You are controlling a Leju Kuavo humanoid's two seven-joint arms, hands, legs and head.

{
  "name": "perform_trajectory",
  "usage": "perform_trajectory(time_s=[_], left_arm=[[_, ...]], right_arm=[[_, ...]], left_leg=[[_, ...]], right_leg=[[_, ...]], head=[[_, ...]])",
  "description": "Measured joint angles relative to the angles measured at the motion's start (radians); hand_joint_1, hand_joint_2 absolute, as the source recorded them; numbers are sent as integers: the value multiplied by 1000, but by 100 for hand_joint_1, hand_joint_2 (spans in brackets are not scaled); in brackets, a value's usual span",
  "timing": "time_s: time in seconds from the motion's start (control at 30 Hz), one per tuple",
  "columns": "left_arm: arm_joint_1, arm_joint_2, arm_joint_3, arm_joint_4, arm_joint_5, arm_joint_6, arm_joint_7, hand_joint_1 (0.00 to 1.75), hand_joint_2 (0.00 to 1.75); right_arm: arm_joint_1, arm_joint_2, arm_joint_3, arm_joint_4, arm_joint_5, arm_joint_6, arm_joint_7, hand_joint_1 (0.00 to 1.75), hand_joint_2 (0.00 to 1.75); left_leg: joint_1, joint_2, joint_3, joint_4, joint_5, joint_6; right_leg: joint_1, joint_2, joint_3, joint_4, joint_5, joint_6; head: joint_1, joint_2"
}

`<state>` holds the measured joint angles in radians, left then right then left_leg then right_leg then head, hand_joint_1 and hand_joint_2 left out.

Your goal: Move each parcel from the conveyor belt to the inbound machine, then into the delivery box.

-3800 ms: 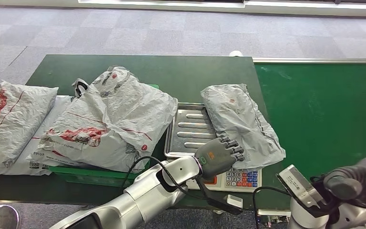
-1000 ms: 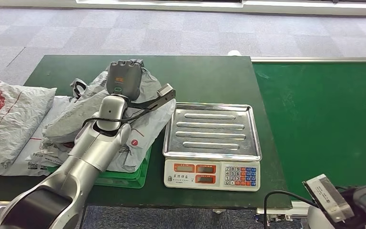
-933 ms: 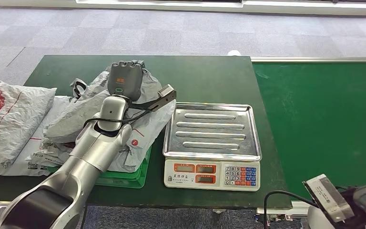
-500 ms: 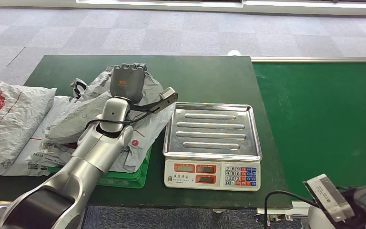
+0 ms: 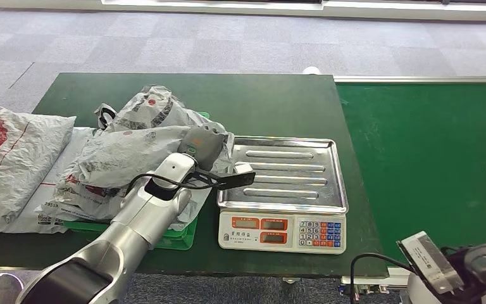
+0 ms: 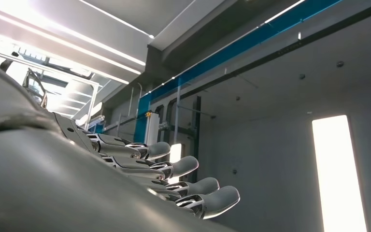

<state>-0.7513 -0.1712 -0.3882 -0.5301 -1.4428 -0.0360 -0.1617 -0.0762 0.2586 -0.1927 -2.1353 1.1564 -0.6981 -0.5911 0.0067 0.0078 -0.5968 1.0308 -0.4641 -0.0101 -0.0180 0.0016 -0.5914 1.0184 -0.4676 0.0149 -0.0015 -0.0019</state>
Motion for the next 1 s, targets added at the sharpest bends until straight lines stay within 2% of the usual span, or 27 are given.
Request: perform_trajectory(time_s=[0.07, 0.1, 0.2, 0.23, 0.37, 0.5, 0.67, 0.8, 1.0], left_arm=[[8, -8, -9, 16, 22, -53, -52, 175, 175], [11, -11, -14, 23, 30, -69, -67, 138, 175], [15, -20, -22, 38, 54, -73, -75, 7, 175], [15, -22, -23, 42, 68, -69, -74, 0, 175], [16, -26, -26, 43, 162, -8, -74, 0, 175], [24, -28, -12, -6, 309, 83, -136, 0, 175], [27, -28, 2, -38, 365, 99, -166, 0, 175], [90, -11, 43, -286, 554, 88, -189, 0, 175], [148, 5, 61, -454, 646, 129, -218, 0, 175]], right_arm=[[0, 0, 0, 3, -3, 0, 1, 0, 0], [0, 0, -1, 4, -4, 0, 2, 0, 0], [1, 0, -4, 4, -9, 0, 2, 0, 0], [1, 0, -5, 4, -8, 0, 4, 0, 0], [3, 0, -11, 4, -1, 0, 18, 0, 0], [5, 0, -15, 0, 1, 0, 21, 0, 0], [6, 0, -16, -2, -1, 0, 20, 0, 0], [7, 0, -20, -4, -14, 0, 14, 0, 0], [8, 0, -25, -4, -18, 0, 14, 0, 0]], left_leg=[[0, 0, 0, 0, 0, 0], [0, 0, 0, 0, 0, 0], [0, 0, 0, 0, 0, 0], [0, 0, 0, 0, 0, 0], [0, 0, 0, 0, 0, 0], [0, 0, 0, 0, 0, 0], [0, 0, 0, 0, 0, 0], [0, 0, -1, 0, 0, 0], [0, 0, -1, 0, 0, 0]], right_leg=[[0, 0, 0, 0, 0, 0], [0, 0, 0, 0, 0, 0], [0, 0, 0, 0, 0, 0], [0, 0, 0, 0, 0, 0], [0, 0, 0, 0, 0, 0], [0, 0, 0, 0, 0, 0], [0, 0, 0, 0, 0, 0], [0, 0, -1, 0, 0, 0], [0, 0, -1, 0, 0, 0]], head=[[0, 0], [0, 0], [0, 0], [0, 0], [0, 0], [0, 0], [0, 0], [0, 0], [0, 0]])
